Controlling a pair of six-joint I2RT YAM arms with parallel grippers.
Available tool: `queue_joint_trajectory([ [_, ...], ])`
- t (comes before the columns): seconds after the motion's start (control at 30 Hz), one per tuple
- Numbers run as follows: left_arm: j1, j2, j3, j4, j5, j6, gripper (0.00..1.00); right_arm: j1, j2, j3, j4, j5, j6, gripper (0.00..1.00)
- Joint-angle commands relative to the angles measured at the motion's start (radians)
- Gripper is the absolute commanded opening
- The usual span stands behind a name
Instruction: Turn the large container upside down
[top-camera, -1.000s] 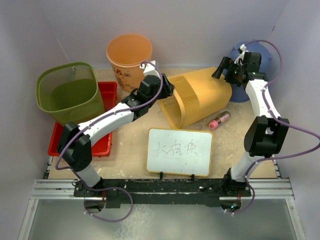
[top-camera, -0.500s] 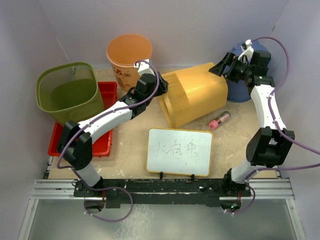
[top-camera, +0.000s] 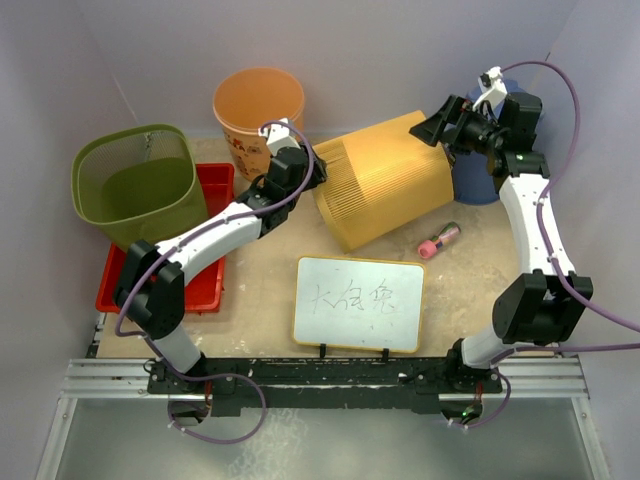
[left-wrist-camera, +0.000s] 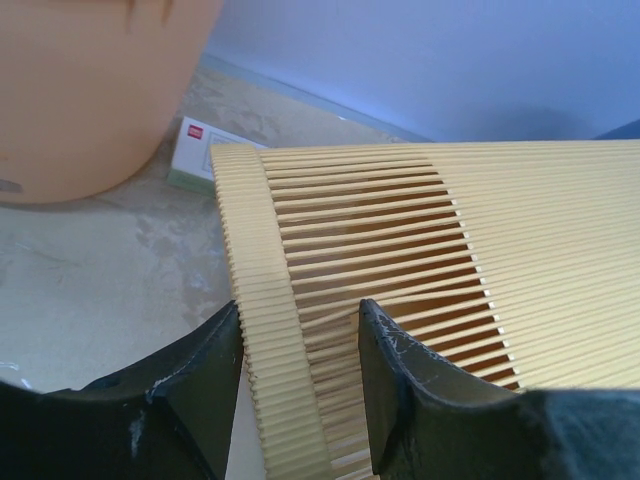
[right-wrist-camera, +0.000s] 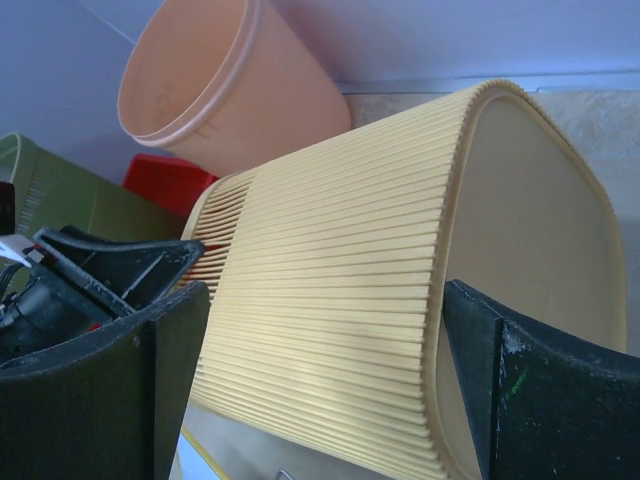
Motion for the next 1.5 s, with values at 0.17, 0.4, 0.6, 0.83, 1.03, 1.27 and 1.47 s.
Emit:
queue_joint_trajectory([
  [0.17, -0.040, 0.097, -0.003, -0.006, 0.155, 0.056, 0.44, 0.181, -0.094, 0.055, 0.063, -0.208, 0.068, 0.97],
  [0.4, -0.041, 0.124, 0.006, 0.051, 0.196, 0.035, 0.46, 0.233, -0.087, 0.061, 0.114, -0.209, 0.110, 0.97],
  [0.6, -0.039, 0.143, 0.035, 0.040, 0.209, 0.033, 0.53, 0.271, -0.059, 0.063, 0.120, -0.203, 0.112, 0.97],
  [0.83, -0.040, 0.081, 0.032, -0.003, 0.158, 0.067, 0.55, 0.272, -0.076, 0.074, 0.046, -0.143, 0.052, 0.97],
  [1.03, -0.039, -0.024, 0.015, -0.094, 0.106, 0.132, 0.57, 0.272, -0.221, 0.006, -0.133, 0.241, -0.115, 0.97],
  [1.27, -0.038, -0.203, -0.122, -0.168, 0.028, 0.193, 0.59, 0.272, -0.571, -0.449, 0.090, 0.497, -0.186, 0.98],
  [1.47, -0.039, -0.277, -0.205, -0.205, 0.041, 0.193, 0.60, 0.272, -0.663, -0.632, 0.089, 0.527, -0.169, 0.98],
])
